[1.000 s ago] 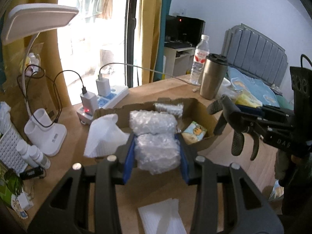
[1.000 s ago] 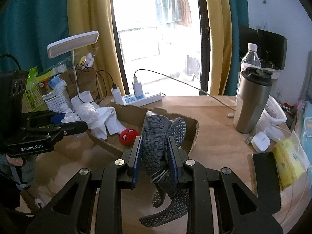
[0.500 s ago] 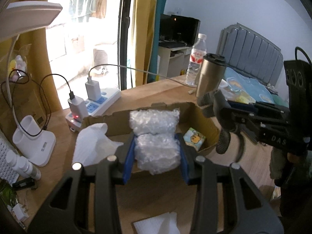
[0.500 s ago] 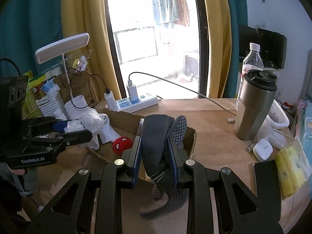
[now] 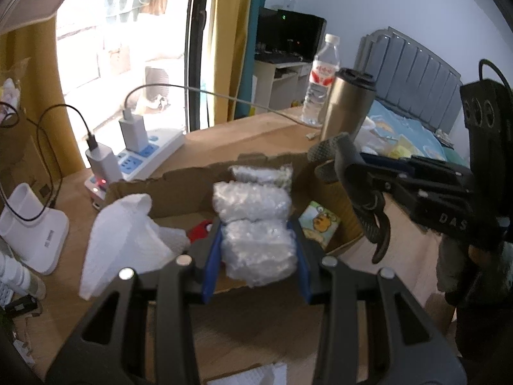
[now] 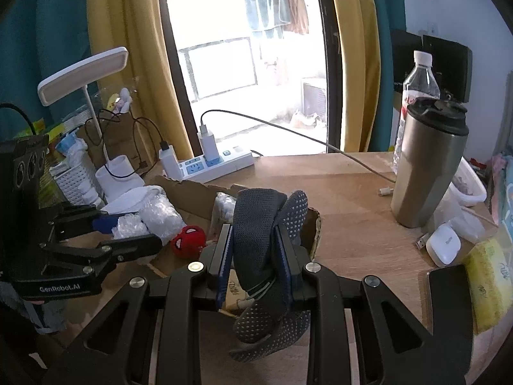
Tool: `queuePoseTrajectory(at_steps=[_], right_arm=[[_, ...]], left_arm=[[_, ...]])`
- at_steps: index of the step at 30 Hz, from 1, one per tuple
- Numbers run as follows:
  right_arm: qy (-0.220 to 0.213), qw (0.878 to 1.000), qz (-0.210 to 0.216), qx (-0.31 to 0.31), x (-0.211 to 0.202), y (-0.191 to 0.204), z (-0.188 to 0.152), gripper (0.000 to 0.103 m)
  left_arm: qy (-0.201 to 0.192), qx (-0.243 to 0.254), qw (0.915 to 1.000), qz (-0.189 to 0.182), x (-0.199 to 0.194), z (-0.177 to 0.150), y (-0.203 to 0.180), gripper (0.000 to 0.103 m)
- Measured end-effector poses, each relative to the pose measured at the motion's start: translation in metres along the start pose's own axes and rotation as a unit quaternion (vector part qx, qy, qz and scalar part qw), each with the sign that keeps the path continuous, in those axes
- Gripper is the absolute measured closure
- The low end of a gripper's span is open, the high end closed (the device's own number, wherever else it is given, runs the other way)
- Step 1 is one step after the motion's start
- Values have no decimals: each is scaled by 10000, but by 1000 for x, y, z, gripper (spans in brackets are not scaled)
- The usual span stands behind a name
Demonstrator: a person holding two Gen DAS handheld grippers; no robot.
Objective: Organize soft objects
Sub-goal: 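Carry the socks into the box with the right tool while the left tool carries the bubble wrap there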
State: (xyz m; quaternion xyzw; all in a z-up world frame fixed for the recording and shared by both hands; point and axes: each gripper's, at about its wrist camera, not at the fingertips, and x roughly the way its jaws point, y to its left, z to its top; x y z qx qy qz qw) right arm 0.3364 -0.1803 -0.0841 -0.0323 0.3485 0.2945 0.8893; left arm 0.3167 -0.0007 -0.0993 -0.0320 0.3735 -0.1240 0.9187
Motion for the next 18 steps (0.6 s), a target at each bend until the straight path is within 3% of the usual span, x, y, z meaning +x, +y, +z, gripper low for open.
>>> queuePoseTrajectory(at_steps=[5, 11, 18], right_arm=[[-19, 10000, 32, 88, 10, -9, -3, 74], [-99, 9997, 15, 239, 15, -21, -6, 49], [-104, 9996, 0, 281, 10, -29, -10, 48]], left_arm=[[170, 59, 9998, -20, 15, -1, -5, 63], [286, 90, 9995, -33, 25, 1, -8, 62], [389, 31, 9992, -20, 32, 3, -9, 61]])
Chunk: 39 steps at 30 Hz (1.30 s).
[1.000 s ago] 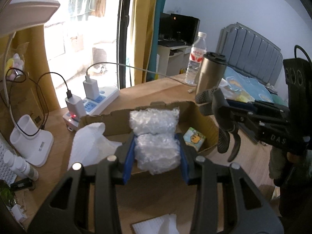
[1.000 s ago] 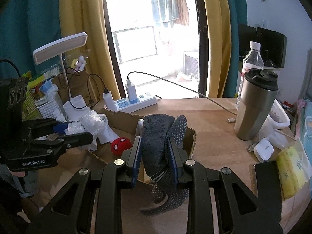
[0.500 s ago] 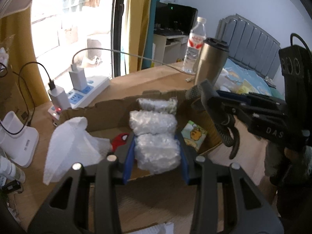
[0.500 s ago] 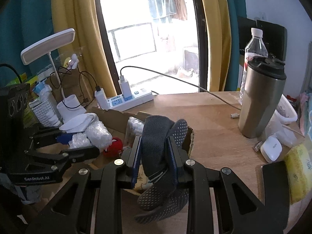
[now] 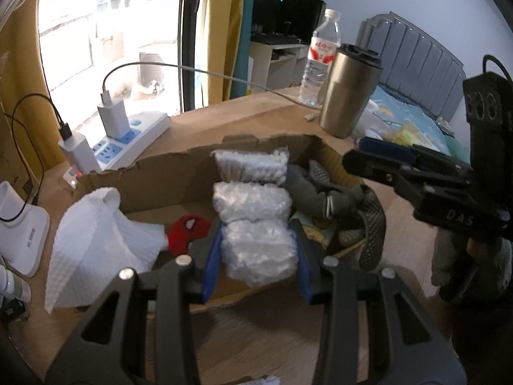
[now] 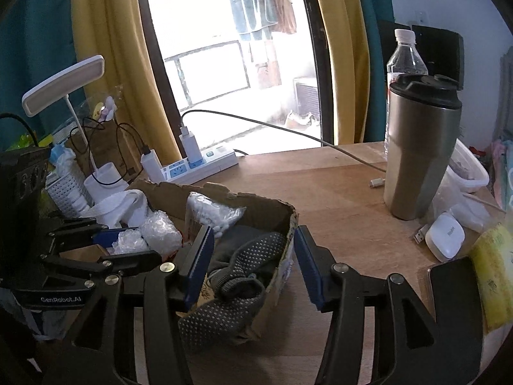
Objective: Organize soft objects
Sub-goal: 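Carry the socks into the box with the right tool while the left tool carries the bubble wrap there, then open both tools over the box and withdraw toward the white paper towel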
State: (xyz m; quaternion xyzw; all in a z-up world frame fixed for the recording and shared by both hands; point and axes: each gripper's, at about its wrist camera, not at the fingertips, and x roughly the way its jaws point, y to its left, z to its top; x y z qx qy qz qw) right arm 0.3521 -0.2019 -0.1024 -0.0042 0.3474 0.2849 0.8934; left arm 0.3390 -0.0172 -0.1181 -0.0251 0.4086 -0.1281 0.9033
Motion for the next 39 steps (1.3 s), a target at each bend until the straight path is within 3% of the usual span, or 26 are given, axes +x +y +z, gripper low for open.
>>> queuePoseTrajectory(at_steps=[2, 5, 39], right_arm=[[4, 10000, -16, 26, -1, -1, -1, 48], [-10, 10000, -43, 61, -6, -4, -3, 48], [-147, 9993, -161, -289, -62, 47, -18, 48]], left_arm=[[35, 14, 10000, 4, 1, 0, -2, 60], [45, 28, 10000, -4, 0, -1, -4, 50], [-544, -207, 9982, 113, -75, -35, 3, 48]])
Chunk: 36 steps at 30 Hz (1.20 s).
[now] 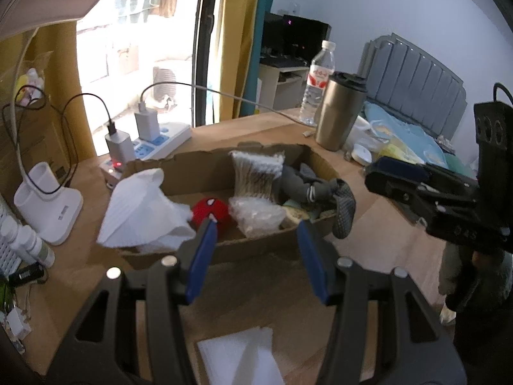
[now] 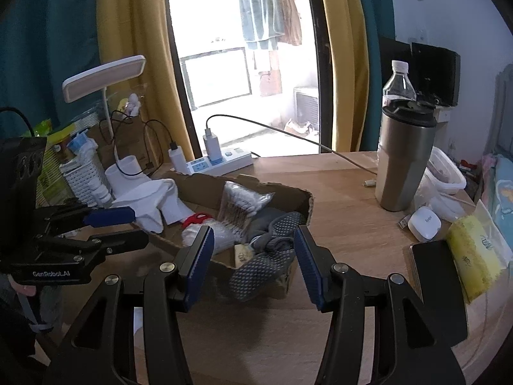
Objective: Organize soft objects
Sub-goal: 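Open both tools over the box and withdraw toward the white paper towel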
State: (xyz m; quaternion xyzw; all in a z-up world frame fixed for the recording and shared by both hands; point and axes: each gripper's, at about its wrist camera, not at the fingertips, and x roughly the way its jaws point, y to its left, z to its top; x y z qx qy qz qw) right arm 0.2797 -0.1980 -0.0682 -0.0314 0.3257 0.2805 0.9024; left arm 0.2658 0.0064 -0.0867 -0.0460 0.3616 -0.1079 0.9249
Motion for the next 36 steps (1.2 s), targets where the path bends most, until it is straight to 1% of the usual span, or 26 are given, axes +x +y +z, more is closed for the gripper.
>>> queuePoseTrajectory(at_steps=[8, 12, 25, 36], right_arm=[[-10, 9999, -36, -167, -13, 21, -3, 48], [-9, 9997, -38, -252, -19, 33, -6, 48], [22, 9983, 65, -576, -38, 78, -21, 48], [106, 9968, 204, -763, -48, 109, -44, 47]], left_arm=[[-194, -156, 9997, -4, -21, -11, 8, 48], [-284, -188, 9994, 66, -32, -19, 12, 48], [-519, -392, 9978, 129, -75, -57, 22, 47], [-507, -523, 9971, 221, -96, -95, 25, 44]])
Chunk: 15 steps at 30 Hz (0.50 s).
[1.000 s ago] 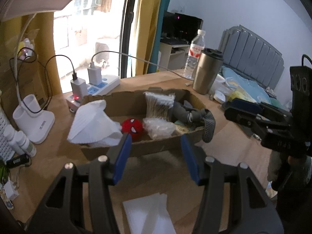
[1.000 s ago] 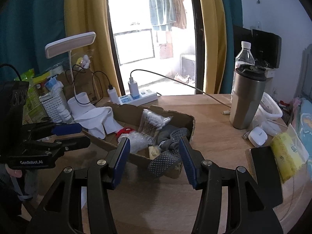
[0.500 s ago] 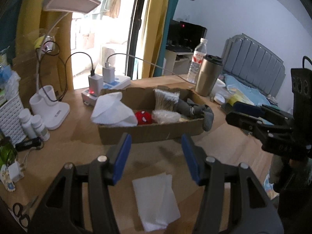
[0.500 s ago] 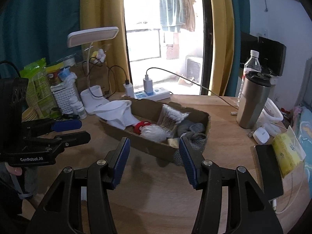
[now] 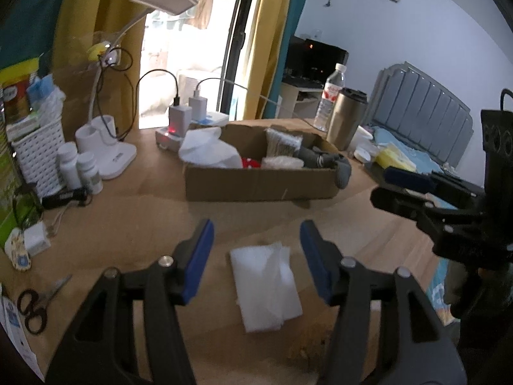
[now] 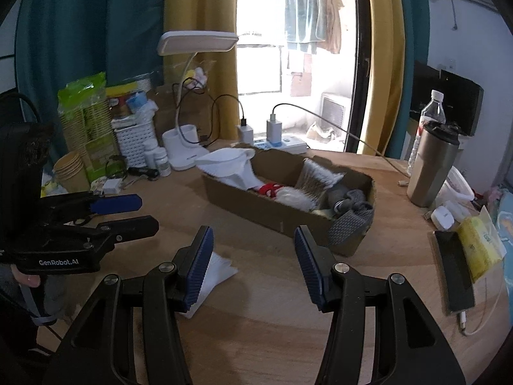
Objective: Organize soft objects
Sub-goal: 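Open both tools over the box and withdraw toward the white paper towel, then grasp the brown teddy bear with the right tool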
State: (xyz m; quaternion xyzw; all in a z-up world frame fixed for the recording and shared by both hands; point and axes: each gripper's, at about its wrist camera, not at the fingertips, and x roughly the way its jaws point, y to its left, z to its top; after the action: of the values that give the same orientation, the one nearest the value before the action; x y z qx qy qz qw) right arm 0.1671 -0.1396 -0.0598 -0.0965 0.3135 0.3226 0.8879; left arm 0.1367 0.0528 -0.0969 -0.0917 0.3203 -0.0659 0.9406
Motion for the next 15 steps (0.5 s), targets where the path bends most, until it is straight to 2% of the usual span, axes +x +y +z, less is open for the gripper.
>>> queuePoseTrajectory(at_steps=[8, 15], right_arm=[[167, 9996, 140, -156, 5, 27, -17, 47], [476, 9980, 317, -282, 15, 49, -37, 47]], left_arm=[[-85, -146, 9998, 97, -18, -26, 6, 42], [-123, -286, 9991, 286, -32, -53, 19, 42]])
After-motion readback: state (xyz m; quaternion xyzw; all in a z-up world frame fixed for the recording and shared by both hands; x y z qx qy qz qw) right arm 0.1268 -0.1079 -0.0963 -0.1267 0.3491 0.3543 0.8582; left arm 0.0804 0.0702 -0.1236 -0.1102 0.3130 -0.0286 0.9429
